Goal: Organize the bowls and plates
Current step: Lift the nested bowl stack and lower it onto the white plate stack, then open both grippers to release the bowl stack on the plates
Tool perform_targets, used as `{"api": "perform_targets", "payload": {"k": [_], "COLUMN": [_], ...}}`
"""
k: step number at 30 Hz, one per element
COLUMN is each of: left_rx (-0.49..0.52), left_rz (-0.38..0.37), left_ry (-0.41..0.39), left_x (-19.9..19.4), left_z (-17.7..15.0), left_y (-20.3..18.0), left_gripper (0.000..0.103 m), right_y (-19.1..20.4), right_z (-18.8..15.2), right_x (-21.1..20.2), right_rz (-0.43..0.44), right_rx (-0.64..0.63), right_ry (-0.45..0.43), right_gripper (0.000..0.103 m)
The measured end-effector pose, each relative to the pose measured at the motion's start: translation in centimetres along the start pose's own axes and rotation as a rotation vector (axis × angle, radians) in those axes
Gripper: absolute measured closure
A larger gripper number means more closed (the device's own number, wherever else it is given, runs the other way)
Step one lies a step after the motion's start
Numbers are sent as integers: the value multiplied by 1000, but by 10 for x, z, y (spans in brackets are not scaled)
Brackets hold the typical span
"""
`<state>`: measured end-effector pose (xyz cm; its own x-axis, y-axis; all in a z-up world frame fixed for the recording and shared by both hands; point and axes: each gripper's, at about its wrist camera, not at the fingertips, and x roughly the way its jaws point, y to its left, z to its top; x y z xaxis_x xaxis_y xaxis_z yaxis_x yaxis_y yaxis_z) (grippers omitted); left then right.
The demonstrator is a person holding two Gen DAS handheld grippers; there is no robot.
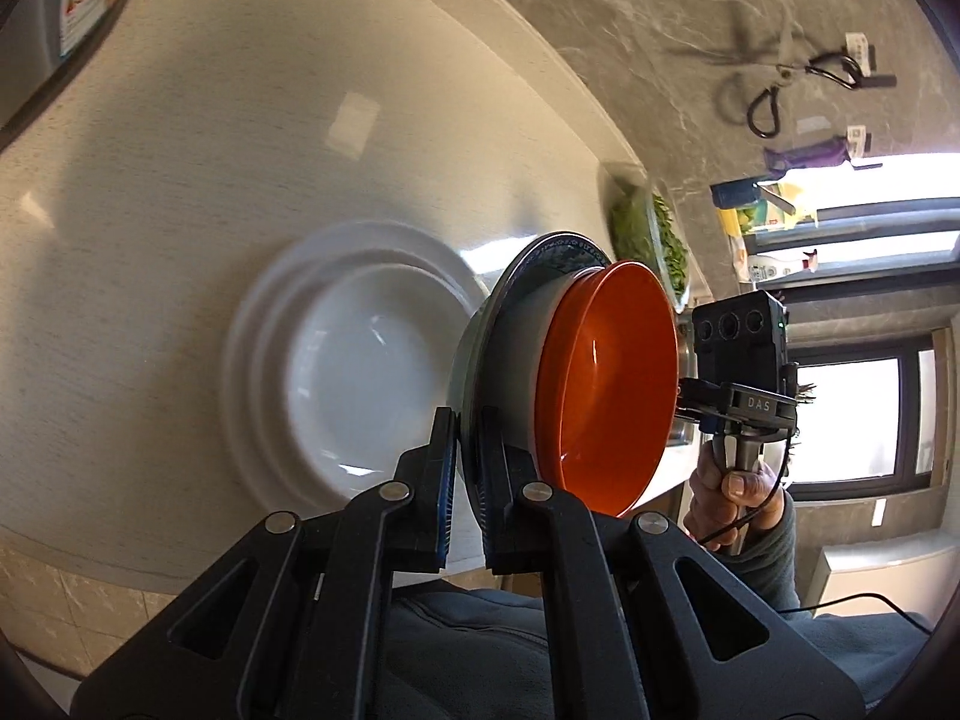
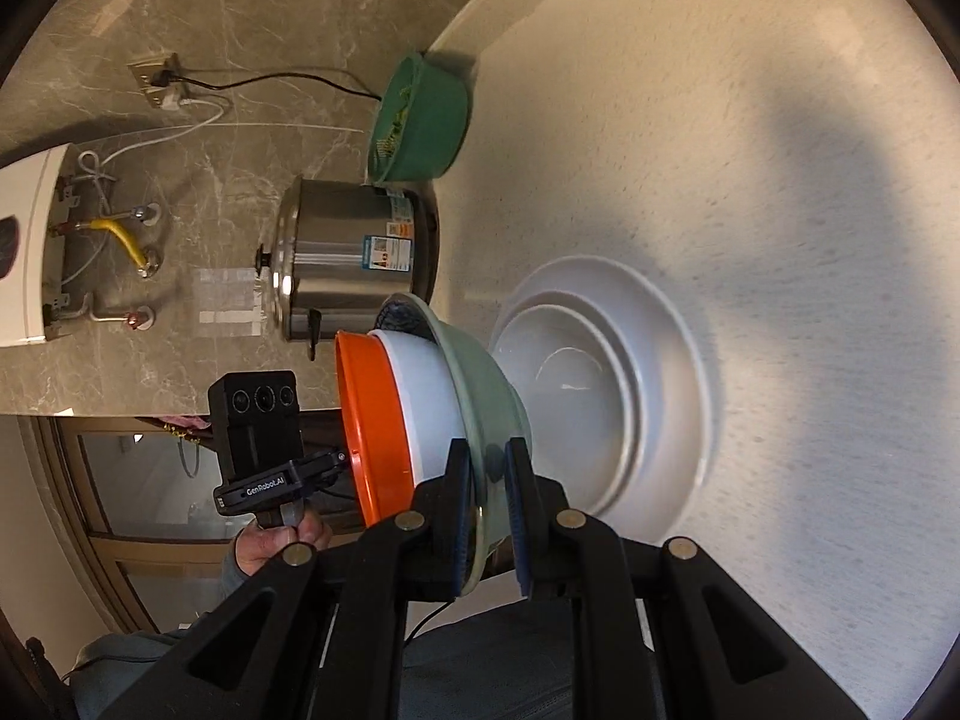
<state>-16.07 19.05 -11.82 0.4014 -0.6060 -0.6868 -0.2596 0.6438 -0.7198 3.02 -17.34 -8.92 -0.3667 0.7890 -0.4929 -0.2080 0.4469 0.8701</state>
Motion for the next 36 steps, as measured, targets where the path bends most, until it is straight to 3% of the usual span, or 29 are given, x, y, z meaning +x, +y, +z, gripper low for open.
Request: {"api": "perform_targets", "payload": {"k": [7, 21, 36], "left_rx": [-13, -12, -30], "left_rz": [9, 7, 4], "left_ry": [50, 120, 131], "left_x": [-1, 3, 26], "left_z": [10, 15, 9], "left_y": [41, 70, 51], "left_gripper": [100, 100, 100], "right_y": [-15, -38, -57], "right_z": [1, 1, -3], "right_x": [34, 49, 49], "right_rz": [-19, -54, -45], "right_rx": [62, 126, 151], "right_ry": [-6, -34, -52], "right_gripper": [87, 87, 87]}}
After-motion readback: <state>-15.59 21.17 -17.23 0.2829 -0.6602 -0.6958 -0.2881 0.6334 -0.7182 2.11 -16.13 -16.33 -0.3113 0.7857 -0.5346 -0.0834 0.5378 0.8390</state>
